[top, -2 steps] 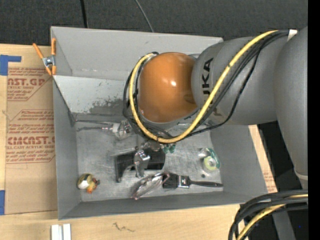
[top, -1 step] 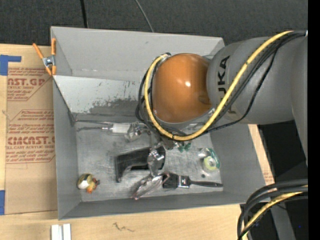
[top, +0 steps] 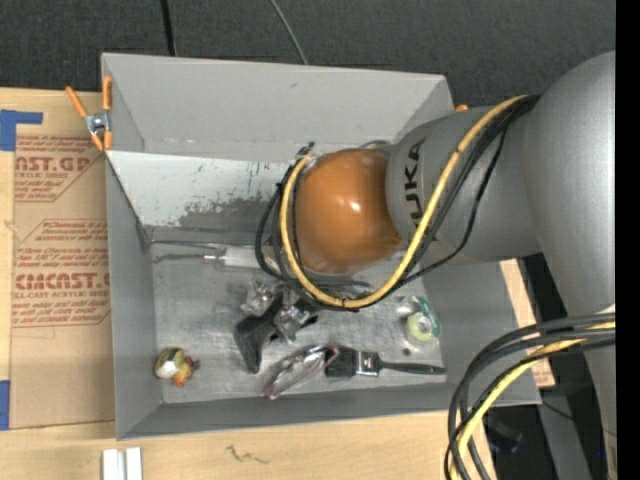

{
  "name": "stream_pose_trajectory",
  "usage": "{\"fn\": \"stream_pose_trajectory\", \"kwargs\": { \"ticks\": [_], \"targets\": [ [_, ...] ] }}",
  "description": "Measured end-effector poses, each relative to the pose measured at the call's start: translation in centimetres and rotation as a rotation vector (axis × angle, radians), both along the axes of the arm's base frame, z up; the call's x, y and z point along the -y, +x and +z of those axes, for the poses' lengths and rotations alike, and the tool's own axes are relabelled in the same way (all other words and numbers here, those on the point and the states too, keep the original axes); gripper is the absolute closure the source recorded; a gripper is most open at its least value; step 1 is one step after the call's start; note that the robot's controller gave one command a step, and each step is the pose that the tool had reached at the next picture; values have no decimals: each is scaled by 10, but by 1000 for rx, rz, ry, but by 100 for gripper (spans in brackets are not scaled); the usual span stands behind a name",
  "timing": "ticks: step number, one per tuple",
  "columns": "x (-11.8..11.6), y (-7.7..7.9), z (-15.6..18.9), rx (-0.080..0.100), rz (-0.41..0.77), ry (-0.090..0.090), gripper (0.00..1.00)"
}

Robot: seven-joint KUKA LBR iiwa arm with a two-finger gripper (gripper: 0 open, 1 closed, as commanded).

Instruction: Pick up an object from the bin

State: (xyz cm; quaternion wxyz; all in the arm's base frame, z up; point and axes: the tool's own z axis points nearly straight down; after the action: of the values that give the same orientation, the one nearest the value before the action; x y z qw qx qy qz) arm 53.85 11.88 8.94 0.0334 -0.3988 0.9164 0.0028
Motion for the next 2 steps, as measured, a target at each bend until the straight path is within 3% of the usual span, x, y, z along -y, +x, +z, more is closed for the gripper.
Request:
{"fn": "stream_pose_trajectory", "kwargs": {
  "ticks": [1,2],
  "targets": [
    [1,-2,-3,-6,4,-4,100],
    [6,-9,-2,-36,2,-19,100]
  ]
}}
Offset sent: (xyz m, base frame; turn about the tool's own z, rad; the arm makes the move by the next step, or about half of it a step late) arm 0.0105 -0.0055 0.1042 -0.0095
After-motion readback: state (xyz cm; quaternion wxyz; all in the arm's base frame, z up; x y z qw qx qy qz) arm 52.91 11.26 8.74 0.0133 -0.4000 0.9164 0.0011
